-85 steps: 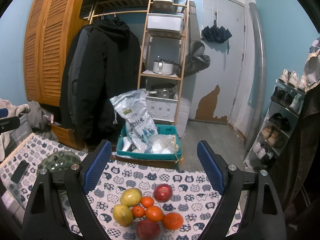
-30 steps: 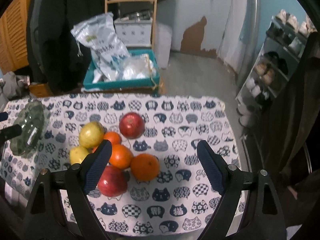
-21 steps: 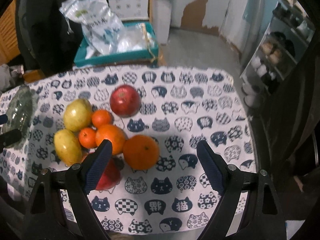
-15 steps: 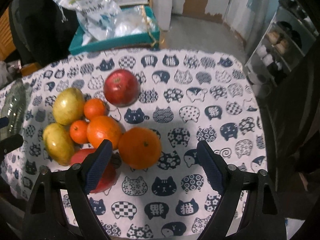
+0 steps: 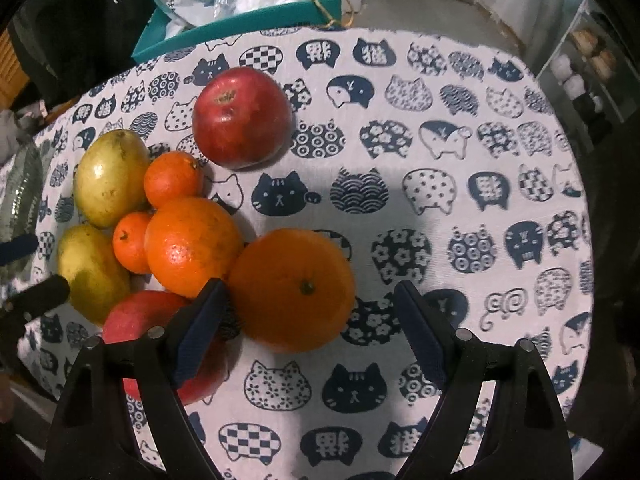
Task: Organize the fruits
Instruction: 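Move the left tool to a yellow pear while the right tool reaches a large orange, then close the left tool on the yellow pear while the right tool grasps the orange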
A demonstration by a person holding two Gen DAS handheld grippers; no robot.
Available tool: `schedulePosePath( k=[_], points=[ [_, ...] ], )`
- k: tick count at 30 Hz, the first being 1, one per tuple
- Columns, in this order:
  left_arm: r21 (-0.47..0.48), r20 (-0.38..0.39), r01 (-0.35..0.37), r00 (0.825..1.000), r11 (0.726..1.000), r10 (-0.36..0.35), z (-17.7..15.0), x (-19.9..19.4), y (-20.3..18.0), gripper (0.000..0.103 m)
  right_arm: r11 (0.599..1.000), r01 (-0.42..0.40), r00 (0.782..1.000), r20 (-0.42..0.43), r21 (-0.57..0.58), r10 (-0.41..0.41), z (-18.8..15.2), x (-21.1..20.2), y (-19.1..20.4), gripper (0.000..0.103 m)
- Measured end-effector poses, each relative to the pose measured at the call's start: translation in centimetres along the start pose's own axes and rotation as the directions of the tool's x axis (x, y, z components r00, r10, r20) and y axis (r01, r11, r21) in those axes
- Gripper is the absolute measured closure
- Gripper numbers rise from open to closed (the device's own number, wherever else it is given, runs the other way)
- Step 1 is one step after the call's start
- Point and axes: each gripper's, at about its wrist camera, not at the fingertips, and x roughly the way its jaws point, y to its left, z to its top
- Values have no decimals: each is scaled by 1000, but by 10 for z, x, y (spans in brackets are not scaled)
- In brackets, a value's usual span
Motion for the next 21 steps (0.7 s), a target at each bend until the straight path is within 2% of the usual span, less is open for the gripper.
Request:
schedulePosePath(
  k=[6,10,14,17,18,21],
  points=[
    [15,-33,17,999,1000,-17,1,16,-10,2,998,-57,998,-26,20,58,2,8,-7,22],
    [18,-63,36,997,999,-34,1,27,-13,9,991,-126,991,-41,41,128,2,8,-14,36],
    [4,-95,65,993,998,-65,-1,36,-11,23,997,-78,996,-39,5,78,-1,5,-11,37],
    [-16,-94,109,989,994,-110,-2,35,-9,32,998,56,998,-11,-12,-56,-2,2,-13,36],
    [-16,-92,114,989,993,-116,-2,34,-8,34,997,73,997,-10,-13,-73,-2,4,-15,35],
    [-5,-87,105,991,994,-106,-2,34,-11,34,999,42,999,-2,21,-42,1,3,-23,34]
  ],
)
